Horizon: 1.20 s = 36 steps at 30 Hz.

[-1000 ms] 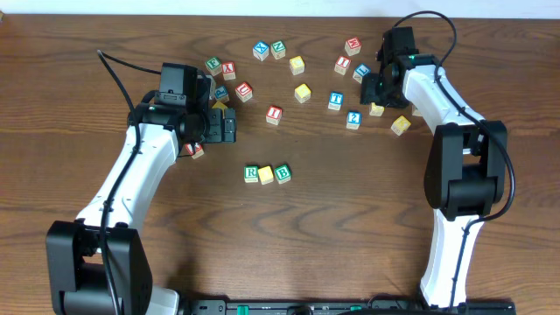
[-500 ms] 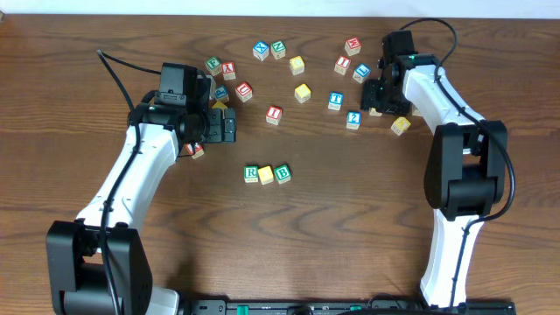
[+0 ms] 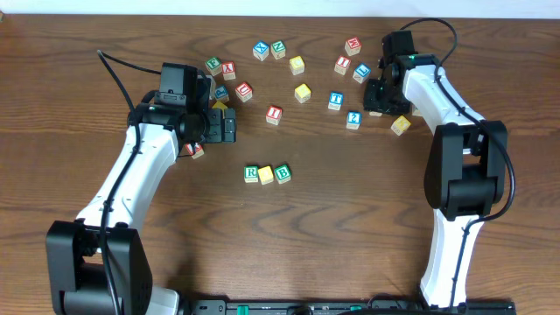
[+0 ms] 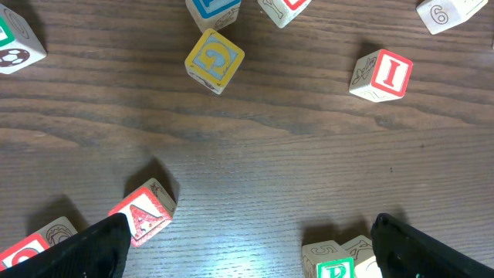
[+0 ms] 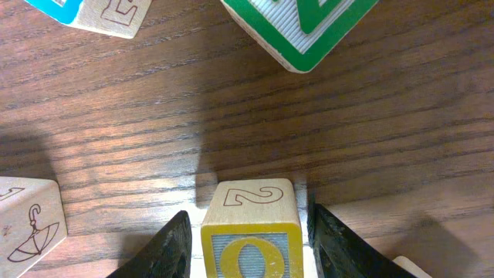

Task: Spell out ROBOT
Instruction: 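Close the right gripper around the yellow O block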

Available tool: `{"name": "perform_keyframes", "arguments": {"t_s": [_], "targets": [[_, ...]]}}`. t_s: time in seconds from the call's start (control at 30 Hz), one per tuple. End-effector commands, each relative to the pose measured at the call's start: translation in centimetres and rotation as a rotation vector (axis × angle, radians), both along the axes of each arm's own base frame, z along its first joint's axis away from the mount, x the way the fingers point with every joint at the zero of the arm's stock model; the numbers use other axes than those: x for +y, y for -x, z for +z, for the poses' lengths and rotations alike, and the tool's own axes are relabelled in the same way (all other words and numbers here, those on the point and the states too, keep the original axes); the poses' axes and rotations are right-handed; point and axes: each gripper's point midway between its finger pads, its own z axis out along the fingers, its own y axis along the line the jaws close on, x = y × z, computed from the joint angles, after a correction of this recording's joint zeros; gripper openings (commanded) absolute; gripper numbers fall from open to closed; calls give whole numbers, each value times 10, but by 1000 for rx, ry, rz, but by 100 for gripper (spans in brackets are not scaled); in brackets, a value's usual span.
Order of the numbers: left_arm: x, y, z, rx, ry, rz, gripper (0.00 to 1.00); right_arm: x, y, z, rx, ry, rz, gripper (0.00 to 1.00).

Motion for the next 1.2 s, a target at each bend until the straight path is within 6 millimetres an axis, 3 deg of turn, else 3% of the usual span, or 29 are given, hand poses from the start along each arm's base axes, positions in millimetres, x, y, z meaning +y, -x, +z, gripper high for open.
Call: {"name": "perform_keyframes", "arguments": {"t_s": [0.0, 0.5, 0.8, 1.17], "targets": [[-2, 3, -3, 8, 2, -21, 98, 4, -4, 7, -15, -3, 0, 44], [-2, 3, -3, 8, 3, -21, 98, 2, 3, 7, 18, -6, -3, 47], [-2, 3, -3, 8, 2, -21, 98, 3, -10, 22, -27, -10, 5, 45], [-2, 3, -3, 8, 2, -21, 98, 3, -5, 23, -3, -8, 13, 36]]}}
